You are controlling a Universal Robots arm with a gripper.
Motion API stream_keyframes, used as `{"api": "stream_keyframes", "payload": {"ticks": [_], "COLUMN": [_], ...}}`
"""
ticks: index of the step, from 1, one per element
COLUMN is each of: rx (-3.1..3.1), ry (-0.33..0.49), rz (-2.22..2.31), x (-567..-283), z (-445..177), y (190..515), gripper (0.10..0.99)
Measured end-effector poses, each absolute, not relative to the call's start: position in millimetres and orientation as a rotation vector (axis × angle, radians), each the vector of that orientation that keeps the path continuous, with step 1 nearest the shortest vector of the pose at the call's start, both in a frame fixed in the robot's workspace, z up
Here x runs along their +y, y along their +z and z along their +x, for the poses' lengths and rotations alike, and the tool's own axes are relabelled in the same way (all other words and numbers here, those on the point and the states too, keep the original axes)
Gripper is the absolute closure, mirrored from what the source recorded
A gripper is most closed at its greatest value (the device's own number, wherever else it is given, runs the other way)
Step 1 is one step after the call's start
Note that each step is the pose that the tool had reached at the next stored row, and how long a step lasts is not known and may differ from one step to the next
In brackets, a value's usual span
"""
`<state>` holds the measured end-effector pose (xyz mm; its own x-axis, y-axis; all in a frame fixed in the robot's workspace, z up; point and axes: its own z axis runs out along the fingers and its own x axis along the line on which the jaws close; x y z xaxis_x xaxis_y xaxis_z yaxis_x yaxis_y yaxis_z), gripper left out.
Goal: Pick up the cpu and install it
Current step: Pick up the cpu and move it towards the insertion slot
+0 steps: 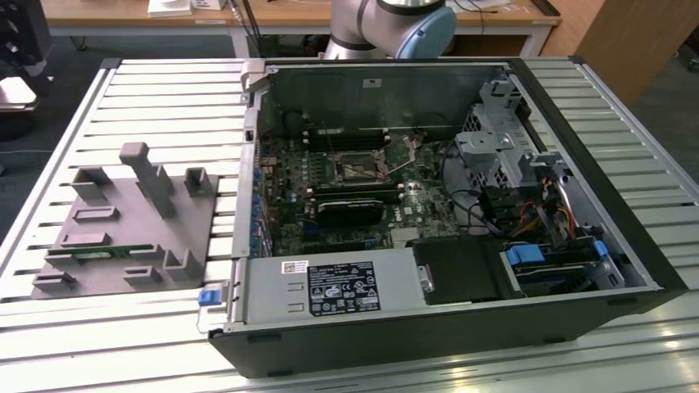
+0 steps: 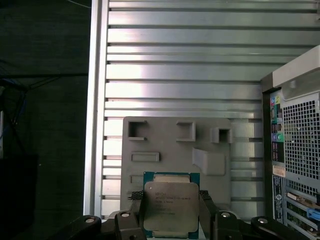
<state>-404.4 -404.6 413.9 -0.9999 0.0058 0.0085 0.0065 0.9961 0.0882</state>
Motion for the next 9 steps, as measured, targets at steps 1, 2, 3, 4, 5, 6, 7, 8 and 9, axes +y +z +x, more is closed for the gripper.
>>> {"api": "stream_keyframes", "payload": {"ticks": [1, 2, 3, 4, 5, 6, 7, 8, 9], "rx": [-3.13, -3.13, -3.13, -3.13, -3.13, -3.13, -3.13, -3.13, -3.13], "ry": [-0.138, -0.138, -0.138, -0.138, -0.138, -0.138, -0.138, -0.138, -0.138], "rz": [-0.01, -0.01, -0.01, -0.01, -0.01, -0.01, -0.01, -0.01, -0.01], "x": [-404.6, -404.6, -404.6, -404.7, -404.7, -404.7, -404.6, -404.6, -404.6], "z": [-404.2, -403.9, -403.5, -403.3, -403.0, -402.7, -402.5, -402.2, -401.8], "y": [413.9, 413.9, 413.9, 413.9, 413.9, 413.9, 413.9, 413.9, 413.9], "gripper": [0.557, 0.557, 0.557, 0.557, 0.557, 0.557, 0.557, 0.557, 0.557]}}
